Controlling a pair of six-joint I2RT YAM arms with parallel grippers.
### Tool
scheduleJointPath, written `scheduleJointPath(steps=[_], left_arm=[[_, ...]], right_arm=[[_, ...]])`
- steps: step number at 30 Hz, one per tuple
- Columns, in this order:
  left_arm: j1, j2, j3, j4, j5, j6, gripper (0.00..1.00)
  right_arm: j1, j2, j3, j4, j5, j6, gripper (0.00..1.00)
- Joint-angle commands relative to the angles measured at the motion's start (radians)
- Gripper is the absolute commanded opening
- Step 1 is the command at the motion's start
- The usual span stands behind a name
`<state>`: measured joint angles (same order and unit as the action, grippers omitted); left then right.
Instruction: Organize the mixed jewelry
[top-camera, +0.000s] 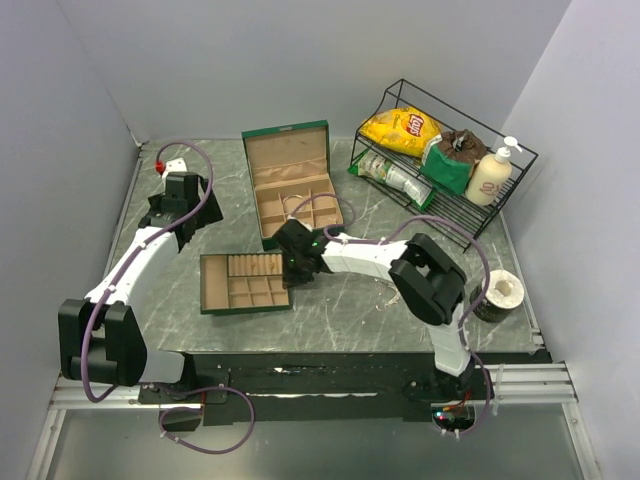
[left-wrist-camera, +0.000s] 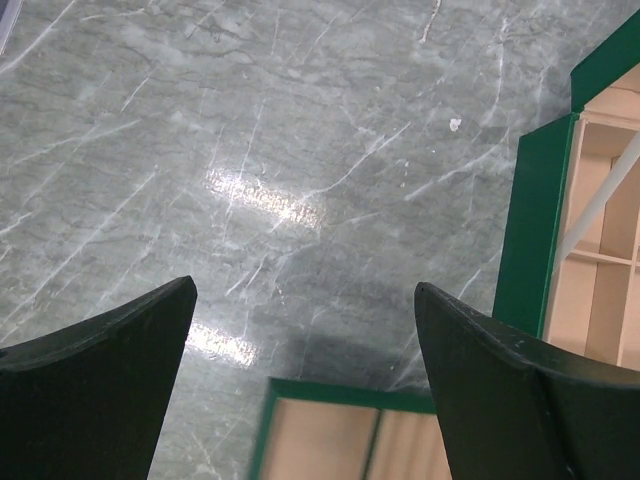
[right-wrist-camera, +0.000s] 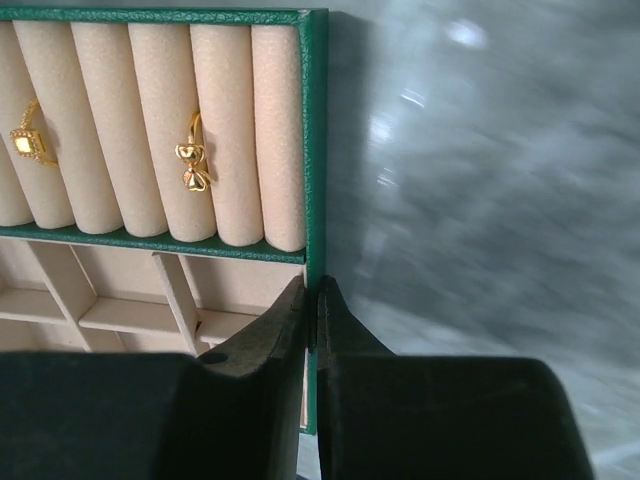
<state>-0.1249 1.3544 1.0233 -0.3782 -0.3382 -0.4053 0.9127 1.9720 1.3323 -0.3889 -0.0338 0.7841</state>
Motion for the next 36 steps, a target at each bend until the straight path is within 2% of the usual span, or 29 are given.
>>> scheduleJointPath(steps=[1, 8, 21, 24, 28, 30, 34, 36], left_arm=[[-0.002, -0.028, 0.015, 0.022, -0.024, 0.0, 0.96], [-0.002, -0.029, 0.015, 0.018, -0.03, 0.0, 0.96], [-0.002, -0.02, 0.012, 0.018, 0.005, 0.003, 0.96], [-0.002, -0.021, 0.006, 0.03, 0.044, 0.011, 0.96], [-0.002, -0.052, -0.031, 0.082, 0.171, 0.032, 0.96], [-0.002, -0.06, -0.045, 0.102, 0.205, 0.039, 0.97], [-0.002, -0.043, -0.051, 0.125, 0.312, 0.04, 1.0], [-0.007, -0.026, -0.052, 0.154, 0.39, 0.019, 0.94]], right_arm=[[0.034, 0.048, 0.143, -0.03, 0.006, 0.037, 0.06], [0.055, 0.145, 0.278, -0.065, -0.028, 0.037, 0.11], [0.06, 0.136, 0.237, -0.004, -0.044, 0.041, 0.22], [0.061, 0.126, 0.22, 0.022, -0.06, 0.029, 0.26], [0.06, 0.079, 0.168, 0.084, -0.084, 0.011, 0.33], [0.061, 0.047, 0.133, 0.099, -0.065, -0.011, 0.4], [0.055, -0.115, 0.013, 0.125, 0.026, -0.051, 0.52], [0.042, -0.185, -0.037, 0.133, 0.09, -0.063, 0.55]])
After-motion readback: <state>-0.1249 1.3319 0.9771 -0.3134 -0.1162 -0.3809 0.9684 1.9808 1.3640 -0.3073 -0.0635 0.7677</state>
